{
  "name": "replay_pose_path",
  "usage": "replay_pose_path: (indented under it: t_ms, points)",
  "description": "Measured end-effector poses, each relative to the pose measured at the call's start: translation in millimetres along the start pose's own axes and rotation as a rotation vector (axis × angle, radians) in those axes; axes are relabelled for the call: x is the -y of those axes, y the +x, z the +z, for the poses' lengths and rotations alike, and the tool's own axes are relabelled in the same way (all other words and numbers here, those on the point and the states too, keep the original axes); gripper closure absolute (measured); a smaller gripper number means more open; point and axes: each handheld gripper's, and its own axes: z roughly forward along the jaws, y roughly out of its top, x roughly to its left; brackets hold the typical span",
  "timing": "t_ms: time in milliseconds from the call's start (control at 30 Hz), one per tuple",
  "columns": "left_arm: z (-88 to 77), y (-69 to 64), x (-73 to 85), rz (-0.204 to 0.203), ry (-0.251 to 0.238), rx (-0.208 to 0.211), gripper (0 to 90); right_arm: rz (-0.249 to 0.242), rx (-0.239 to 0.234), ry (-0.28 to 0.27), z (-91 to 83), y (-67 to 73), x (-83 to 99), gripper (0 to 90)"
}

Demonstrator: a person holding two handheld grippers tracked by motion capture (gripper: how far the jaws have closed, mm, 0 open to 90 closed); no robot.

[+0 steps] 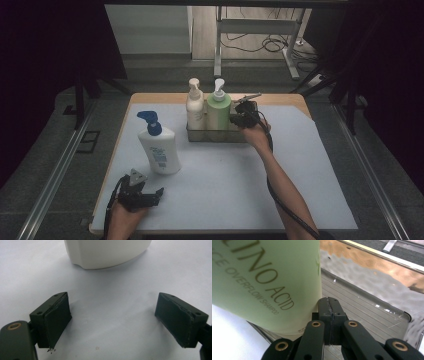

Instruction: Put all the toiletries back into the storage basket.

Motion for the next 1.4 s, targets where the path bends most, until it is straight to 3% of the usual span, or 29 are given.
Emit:
replay_pose_path:
  t_ms: [600,1000,1400]
  points:
    - [0.0,0.1,-0.1,0.0,0.0,0.001,12.5,-0.02,0.008,0.02,7.0,11.4,-1.1,90.0]
    - [0.0,0.0,-0.1,0.0,0.0,0.0,12.5,-0.006,-0.001,0.021,6.5,10.4,0.1,89.7]
    - [0.0,-0.1,0.0,0.0,-0.001,0.0,12.5,-0.019,0.003,0.003,-3.2,10.0,2.2,80.3]
